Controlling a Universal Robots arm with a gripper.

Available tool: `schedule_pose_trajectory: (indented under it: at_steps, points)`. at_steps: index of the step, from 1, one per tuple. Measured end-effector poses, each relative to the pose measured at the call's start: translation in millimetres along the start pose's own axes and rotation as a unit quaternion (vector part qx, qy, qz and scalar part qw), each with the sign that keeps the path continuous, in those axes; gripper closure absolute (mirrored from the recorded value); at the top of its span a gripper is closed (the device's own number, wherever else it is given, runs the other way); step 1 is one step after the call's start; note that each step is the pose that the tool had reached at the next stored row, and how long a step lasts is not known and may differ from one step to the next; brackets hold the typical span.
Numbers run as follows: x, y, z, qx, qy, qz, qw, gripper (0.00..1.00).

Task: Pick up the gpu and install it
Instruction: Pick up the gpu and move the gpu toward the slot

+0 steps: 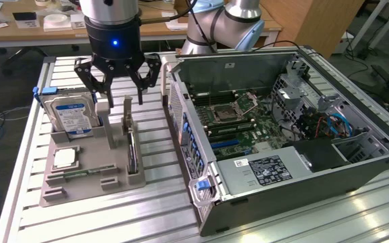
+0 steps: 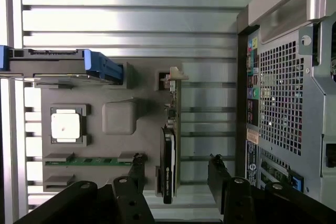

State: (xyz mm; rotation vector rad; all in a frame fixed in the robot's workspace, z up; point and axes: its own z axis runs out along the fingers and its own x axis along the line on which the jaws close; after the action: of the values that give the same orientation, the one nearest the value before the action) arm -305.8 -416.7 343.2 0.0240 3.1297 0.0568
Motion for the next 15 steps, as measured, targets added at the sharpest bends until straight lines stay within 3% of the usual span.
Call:
schedule_pose_trajectory:
  at_steps: [15]
  points:
    - [0.1, -0.8, 10.2, 0.0000, 0.0000, 0.000, 1.0000, 0.40]
